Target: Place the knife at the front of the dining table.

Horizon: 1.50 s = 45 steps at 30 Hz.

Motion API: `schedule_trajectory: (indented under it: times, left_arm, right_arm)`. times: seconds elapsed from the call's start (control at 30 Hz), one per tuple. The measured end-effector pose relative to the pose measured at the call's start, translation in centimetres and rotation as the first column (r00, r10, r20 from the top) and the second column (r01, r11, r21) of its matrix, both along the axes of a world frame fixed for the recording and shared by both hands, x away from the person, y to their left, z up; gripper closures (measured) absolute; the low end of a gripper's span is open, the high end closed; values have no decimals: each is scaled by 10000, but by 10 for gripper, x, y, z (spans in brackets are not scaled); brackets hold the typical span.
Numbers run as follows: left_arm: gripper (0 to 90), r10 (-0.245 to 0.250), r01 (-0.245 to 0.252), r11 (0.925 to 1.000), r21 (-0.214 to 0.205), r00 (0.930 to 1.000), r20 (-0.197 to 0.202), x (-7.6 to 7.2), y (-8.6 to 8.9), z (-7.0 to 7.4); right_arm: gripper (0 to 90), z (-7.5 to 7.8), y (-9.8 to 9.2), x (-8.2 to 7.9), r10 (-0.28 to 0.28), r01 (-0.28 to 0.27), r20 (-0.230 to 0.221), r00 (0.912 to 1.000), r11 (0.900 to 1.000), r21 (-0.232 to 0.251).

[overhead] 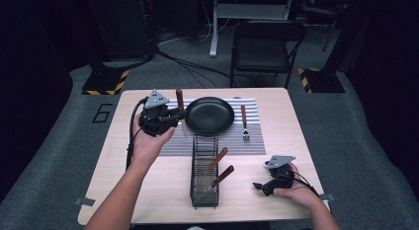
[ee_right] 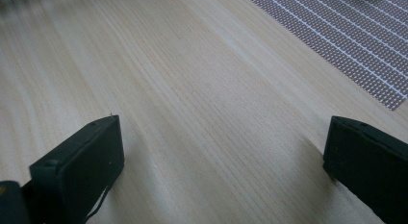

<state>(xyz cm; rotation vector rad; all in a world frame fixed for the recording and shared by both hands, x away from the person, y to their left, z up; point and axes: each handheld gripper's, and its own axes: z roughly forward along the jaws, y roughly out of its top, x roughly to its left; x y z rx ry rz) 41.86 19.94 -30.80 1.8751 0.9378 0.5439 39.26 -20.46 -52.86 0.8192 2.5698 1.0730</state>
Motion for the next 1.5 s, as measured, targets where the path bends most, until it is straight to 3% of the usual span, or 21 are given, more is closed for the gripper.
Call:
schedule_trajectory:
  times: [0.57,1.07,1.5]
  left_arm:
    - [766,703,-707,9975,-76,9965,-452,11,26,-19]
    - [766,1375,-1409,9893,-366,9869,-839,20,43,-41]
    - [766,1814,-1827,9832,-2,9765,-1162,27,52,-61]
  right_arm:
    - [0,0,0,0,3,-3,0,10000,10000,-4]
    - [0,0,0,0,14,-14,5,10000,10000,31]
    - [0,0,0,0,20,-20,6,10000,10000,21]
